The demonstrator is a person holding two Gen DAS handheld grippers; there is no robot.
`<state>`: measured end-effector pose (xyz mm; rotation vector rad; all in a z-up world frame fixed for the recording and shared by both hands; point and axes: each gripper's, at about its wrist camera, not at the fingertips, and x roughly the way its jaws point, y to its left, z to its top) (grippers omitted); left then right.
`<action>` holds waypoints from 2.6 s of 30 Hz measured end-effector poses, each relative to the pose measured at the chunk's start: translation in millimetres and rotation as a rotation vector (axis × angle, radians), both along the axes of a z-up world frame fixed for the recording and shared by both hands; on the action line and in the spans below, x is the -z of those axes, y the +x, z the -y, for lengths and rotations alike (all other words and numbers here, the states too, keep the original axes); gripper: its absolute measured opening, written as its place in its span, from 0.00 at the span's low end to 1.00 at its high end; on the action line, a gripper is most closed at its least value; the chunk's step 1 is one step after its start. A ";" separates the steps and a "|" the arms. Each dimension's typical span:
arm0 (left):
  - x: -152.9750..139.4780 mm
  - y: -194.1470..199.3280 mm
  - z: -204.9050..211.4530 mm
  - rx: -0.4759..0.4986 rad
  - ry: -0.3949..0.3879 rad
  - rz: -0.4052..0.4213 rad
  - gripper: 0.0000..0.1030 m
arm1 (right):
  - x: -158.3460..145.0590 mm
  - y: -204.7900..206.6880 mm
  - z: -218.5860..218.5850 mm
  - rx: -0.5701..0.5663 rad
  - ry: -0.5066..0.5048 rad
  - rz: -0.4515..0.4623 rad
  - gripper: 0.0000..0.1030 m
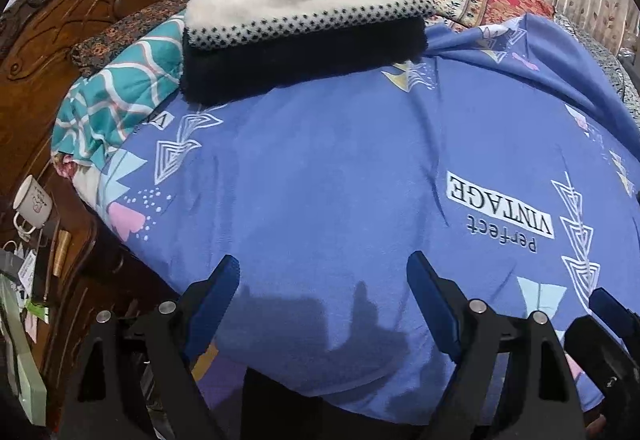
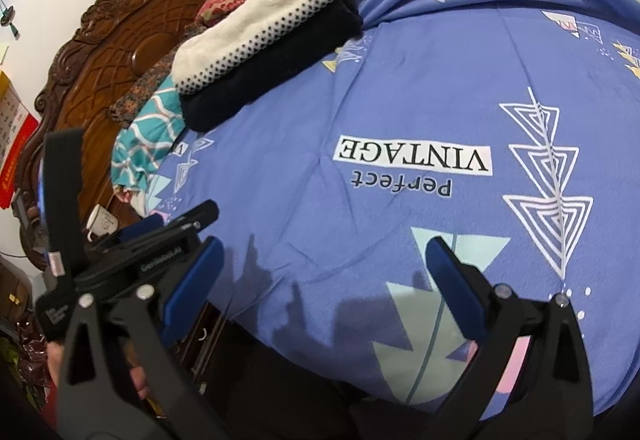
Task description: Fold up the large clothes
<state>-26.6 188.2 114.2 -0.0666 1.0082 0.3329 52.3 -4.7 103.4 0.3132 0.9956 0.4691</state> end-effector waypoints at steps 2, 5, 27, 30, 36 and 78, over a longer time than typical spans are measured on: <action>-1.6 -1.2 -2.7 -0.010 0.014 0.005 0.98 | -0.3 -0.5 -0.3 -0.001 0.001 0.000 0.94; -3.5 -2.7 -5.3 -0.014 0.033 0.008 0.99 | -0.1 -0.7 -1.2 0.001 0.000 -0.001 0.94; -5.5 -7.5 -12.5 -0.037 0.032 -0.021 1.00 | -3.0 -2.8 -6.5 -0.025 -0.004 0.012 0.94; -4.4 -7.5 -13.6 -0.042 0.037 -0.031 1.00 | -2.5 -1.7 -6.7 -0.036 -0.001 0.011 0.94; -0.4 -8.7 -15.4 -0.040 0.039 -0.047 1.00 | -3.0 -1.0 -7.1 -0.048 0.002 0.015 0.94; 18.8 -15.7 -12.7 -0.032 0.061 -0.118 1.00 | 4.6 -5.2 -6.6 -0.052 0.013 -0.013 0.94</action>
